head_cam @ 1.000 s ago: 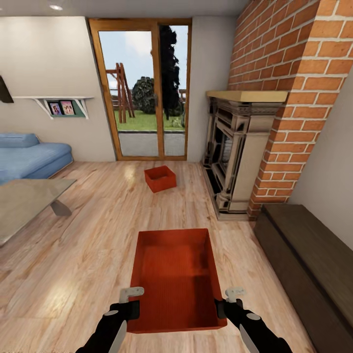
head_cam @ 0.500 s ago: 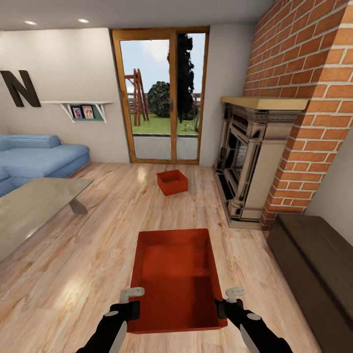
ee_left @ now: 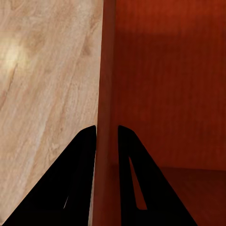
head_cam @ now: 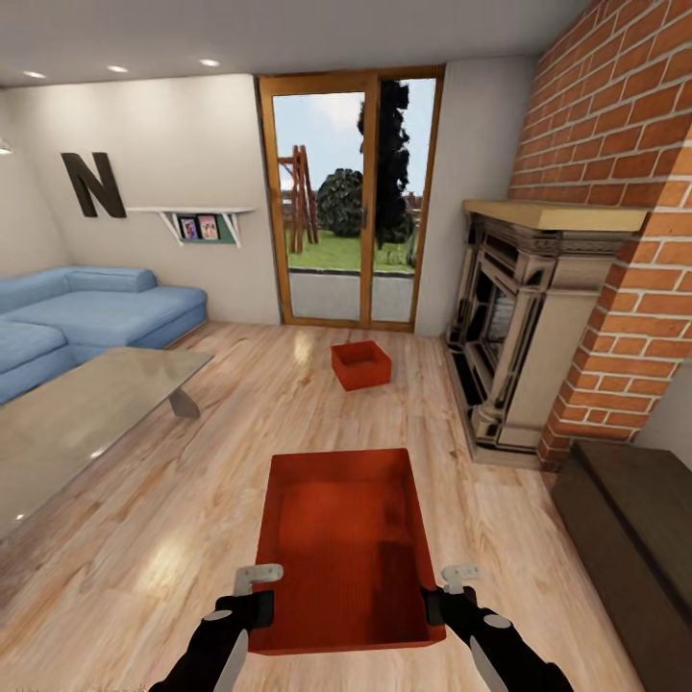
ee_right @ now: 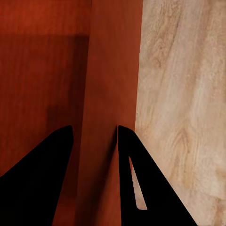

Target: Move the two storage containers from the living room to the garage. In the garage, place one container on the floor and stack the other container on top of it (either order is fine).

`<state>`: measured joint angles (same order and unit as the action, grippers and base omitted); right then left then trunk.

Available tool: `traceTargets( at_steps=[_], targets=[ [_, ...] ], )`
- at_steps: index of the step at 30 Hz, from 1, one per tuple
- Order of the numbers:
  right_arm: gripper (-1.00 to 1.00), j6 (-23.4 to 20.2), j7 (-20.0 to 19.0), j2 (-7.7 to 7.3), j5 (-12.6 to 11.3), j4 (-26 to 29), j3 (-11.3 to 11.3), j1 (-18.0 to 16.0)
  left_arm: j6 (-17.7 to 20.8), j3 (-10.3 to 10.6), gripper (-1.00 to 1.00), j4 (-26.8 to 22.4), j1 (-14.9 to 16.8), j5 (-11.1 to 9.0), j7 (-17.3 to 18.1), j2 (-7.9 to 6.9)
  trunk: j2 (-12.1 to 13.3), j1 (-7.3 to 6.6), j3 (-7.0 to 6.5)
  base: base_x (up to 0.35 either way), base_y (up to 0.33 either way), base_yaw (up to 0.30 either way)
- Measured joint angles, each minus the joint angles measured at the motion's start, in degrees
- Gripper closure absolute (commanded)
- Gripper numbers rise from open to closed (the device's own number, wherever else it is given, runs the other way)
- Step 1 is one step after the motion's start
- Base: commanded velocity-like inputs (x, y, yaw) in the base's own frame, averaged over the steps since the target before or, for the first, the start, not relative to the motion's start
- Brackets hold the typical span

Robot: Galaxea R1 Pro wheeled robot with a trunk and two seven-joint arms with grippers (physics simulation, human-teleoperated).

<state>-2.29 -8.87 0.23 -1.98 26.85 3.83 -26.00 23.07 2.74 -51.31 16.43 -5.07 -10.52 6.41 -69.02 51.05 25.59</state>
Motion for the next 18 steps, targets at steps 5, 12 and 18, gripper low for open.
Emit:
traceTargets(
  at_steps=[5,12,18],
  targets=[
    [1.00,0.0,0.0,0.01,0.0,0.0,0.0,0.0,0.0,0.0,1.00,0.0,0.0,0.0,0.0,0.00,2.0,-1.10,-1.27,0.000,0.000,0.188],
    [1.00,0.0,-0.1,-0.03,0.1,0.0,-0.1,0.0,0.0,0.0,1.00,0.0,0.0,0.0,0.0,0.04,4.8,-2.64,-3.05,0.000,0.000,0.188],
    [1.00,0.0,-0.1,-0.02,0.1,0.0,-0.1,0.0,0.0,0.0,1.00,0.0,0.0,0.0,0.0,0.04,7.2,-3.96,-4.57,0.000,0.000,0.188]
  ],
)
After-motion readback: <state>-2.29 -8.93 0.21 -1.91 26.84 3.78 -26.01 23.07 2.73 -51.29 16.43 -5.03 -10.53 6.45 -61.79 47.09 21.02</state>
